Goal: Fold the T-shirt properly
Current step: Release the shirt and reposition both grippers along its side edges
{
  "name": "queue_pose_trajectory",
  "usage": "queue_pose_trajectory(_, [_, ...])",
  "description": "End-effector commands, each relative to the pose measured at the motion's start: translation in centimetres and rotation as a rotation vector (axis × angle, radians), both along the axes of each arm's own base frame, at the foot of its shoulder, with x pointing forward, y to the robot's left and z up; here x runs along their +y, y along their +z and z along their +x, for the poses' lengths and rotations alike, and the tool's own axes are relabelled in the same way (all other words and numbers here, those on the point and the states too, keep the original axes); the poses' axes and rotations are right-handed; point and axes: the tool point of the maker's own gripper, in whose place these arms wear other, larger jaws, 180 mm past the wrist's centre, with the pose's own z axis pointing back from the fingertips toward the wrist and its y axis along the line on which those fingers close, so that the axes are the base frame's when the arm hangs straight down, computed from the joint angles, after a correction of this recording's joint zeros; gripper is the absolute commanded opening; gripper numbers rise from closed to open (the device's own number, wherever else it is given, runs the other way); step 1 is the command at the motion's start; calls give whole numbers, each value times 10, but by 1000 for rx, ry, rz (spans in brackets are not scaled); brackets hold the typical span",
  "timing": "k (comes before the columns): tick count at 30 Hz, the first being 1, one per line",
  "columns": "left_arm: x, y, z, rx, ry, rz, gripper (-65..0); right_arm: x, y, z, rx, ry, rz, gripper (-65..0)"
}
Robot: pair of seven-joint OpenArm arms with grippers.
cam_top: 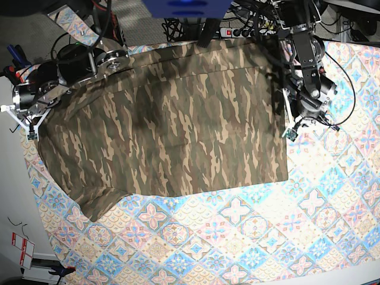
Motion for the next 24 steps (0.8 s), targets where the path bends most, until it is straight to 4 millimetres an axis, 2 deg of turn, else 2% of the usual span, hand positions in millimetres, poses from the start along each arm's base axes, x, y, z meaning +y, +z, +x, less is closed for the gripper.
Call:
queue_pose_trajectory(1, [5,5,4,-19,3,14,-552,-9,11,9,-32,-7,-26,-600])
queue_pose_trajectory(5, [3,7,9,-26,-1,12,-551,-11,10,9,-28,-5,-22,-582])
queue_pose_trajectory(8, [3,7,9,-26,-1,10,-514,-20,18,11,-38,-10,-44,-495])
queue_pose_trajectory(12, [3,7,9,-26,1,10,-375,-25,33,28,-91,-13,-55,-327])
queue_pose_trajectory(15, [2,6,8,-25,-2,10,-280,-43,48,32,-146,-29,-77,-253])
queue_pose_trajectory(18, [2,6,8,-23,-2,8,-223,-52,64,50,-262,-46,-61,-225])
queue_pose_trajectory(21, [1,6,9,-27,-2,3,-209,-49,65,71,-370,-7,-14,-226])
queue_pose_trajectory(24, [-6,5,10,-32,-2,-18,-211,-34,46,100,-433,78,94,-226])
